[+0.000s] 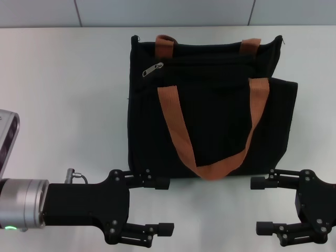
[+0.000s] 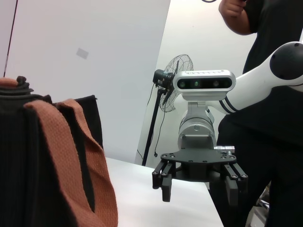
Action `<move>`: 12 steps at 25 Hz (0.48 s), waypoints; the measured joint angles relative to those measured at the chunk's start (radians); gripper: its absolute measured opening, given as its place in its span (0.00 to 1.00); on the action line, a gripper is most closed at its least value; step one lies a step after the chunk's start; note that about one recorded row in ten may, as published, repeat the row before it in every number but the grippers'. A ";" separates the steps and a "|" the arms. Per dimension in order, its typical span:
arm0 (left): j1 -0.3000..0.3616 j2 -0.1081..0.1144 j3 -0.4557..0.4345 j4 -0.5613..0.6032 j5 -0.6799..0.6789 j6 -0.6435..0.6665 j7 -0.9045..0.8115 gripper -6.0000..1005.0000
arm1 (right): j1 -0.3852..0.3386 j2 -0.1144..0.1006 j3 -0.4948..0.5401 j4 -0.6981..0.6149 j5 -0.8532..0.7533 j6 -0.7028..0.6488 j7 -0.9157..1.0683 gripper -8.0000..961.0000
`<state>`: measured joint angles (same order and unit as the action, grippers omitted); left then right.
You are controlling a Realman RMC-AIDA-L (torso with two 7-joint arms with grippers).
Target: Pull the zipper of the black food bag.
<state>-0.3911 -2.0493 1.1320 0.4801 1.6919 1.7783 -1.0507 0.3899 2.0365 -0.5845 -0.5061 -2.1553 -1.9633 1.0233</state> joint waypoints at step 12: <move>0.005 -0.001 0.000 0.000 0.000 -0.001 0.000 0.80 | 0.004 0.001 -0.001 0.000 0.000 0.001 -0.001 0.86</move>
<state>-0.3865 -2.0507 1.1321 0.4801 1.6920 1.7778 -1.0507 0.3935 2.0378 -0.5859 -0.5062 -2.1553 -1.9618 1.0222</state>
